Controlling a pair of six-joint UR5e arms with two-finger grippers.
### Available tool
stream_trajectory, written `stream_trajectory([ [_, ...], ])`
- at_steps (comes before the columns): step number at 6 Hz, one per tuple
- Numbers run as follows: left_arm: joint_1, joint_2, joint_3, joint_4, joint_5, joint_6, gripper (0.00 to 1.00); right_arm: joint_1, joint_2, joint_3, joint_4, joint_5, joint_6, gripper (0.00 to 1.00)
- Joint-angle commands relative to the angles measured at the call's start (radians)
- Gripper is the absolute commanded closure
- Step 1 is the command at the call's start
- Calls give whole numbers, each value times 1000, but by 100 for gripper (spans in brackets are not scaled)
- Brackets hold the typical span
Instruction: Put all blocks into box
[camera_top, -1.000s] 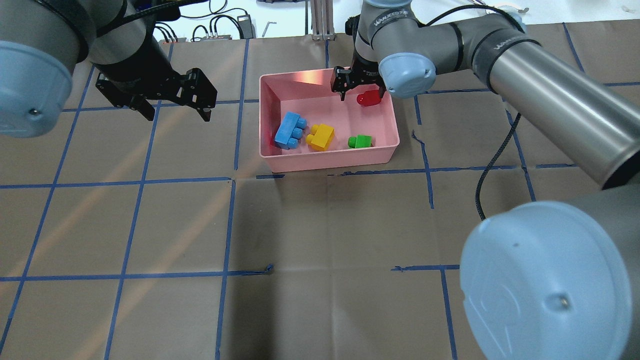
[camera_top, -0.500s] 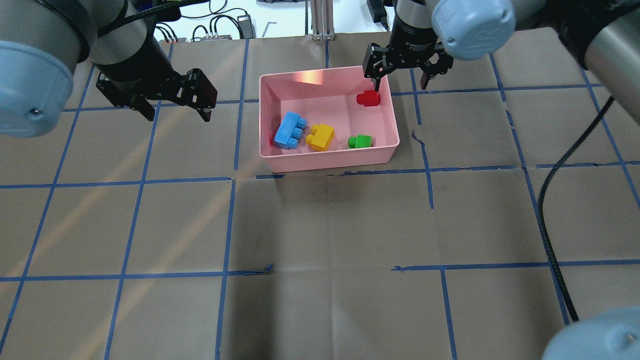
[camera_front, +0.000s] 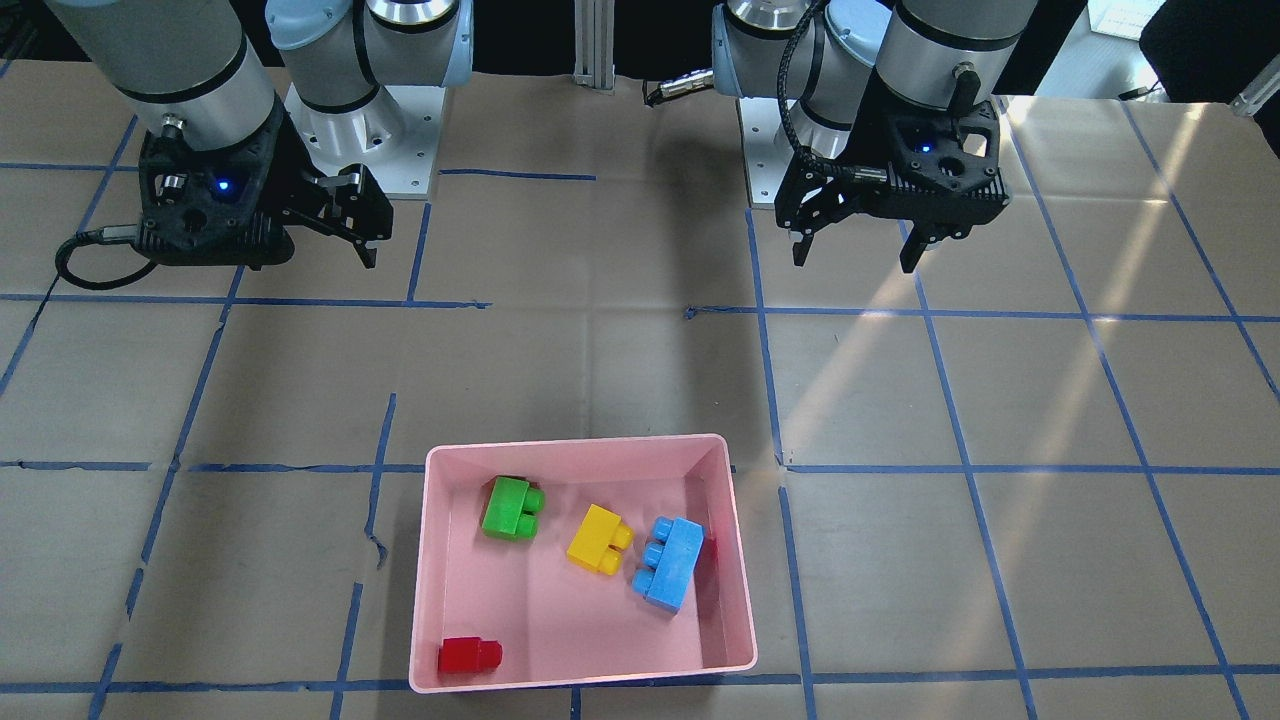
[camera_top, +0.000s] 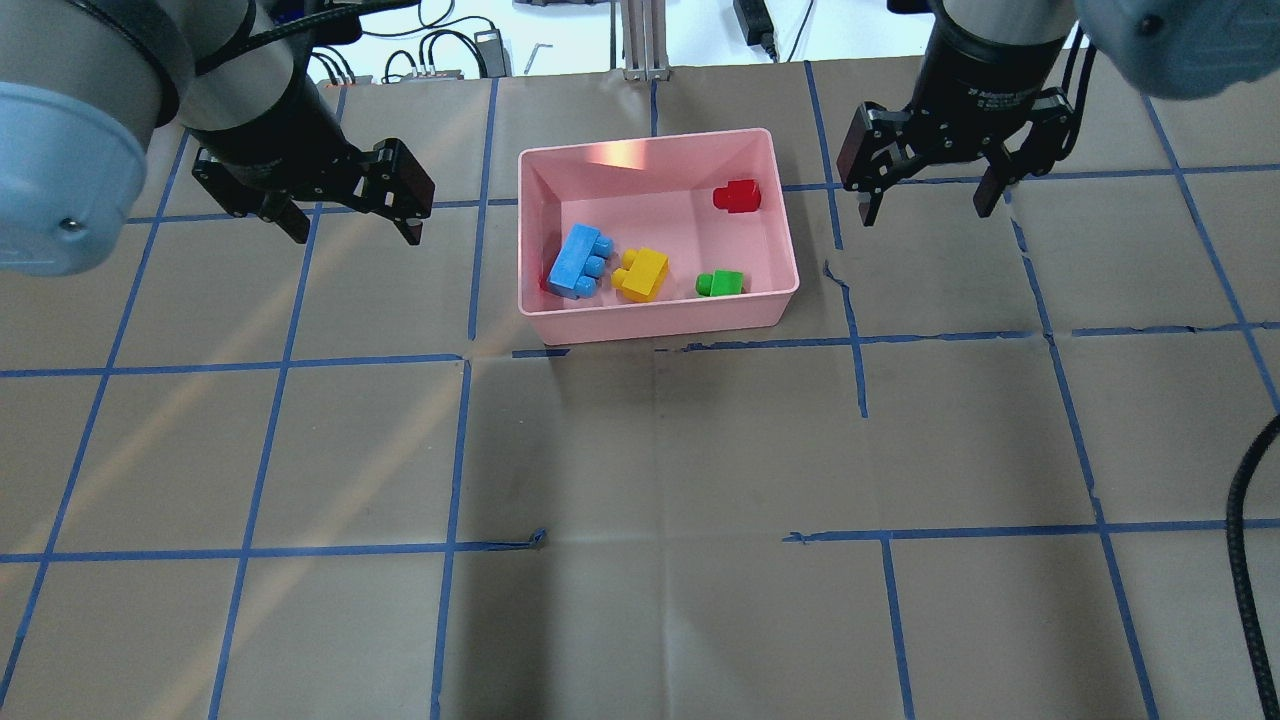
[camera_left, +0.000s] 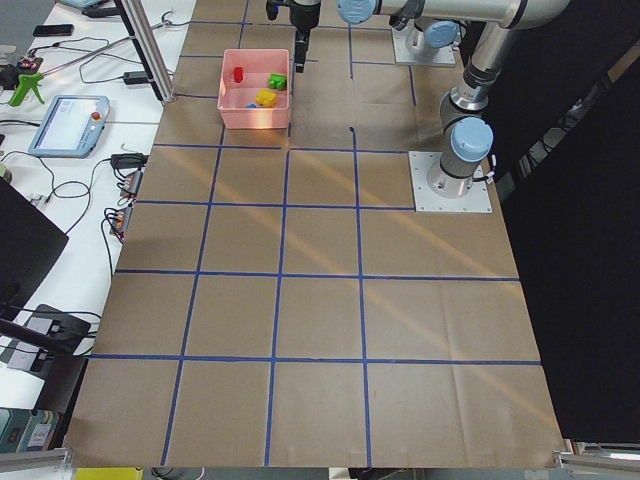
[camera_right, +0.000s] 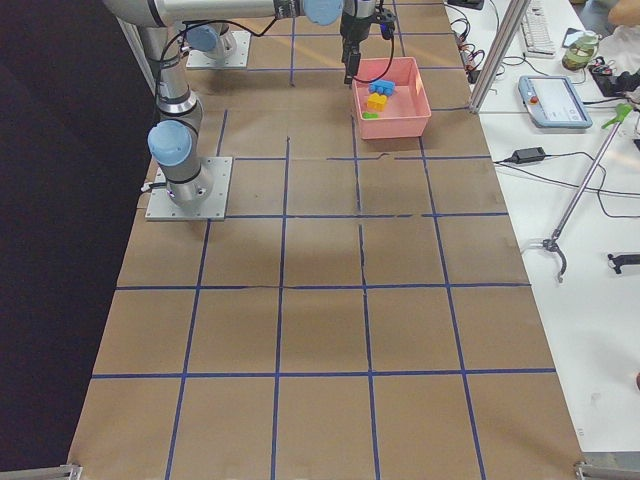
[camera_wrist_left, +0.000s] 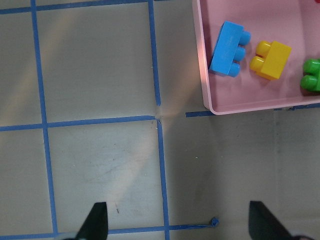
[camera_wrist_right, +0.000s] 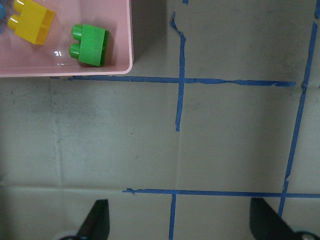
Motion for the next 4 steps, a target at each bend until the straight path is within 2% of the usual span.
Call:
stream_trajectory([
  [1,0,1,1,-2,0,0,1,2,-24,31,-39,-6,-1,0],
  [4,-8,2,-14,-4,0,0,1,2,-24,33,-39,-9,1,0],
])
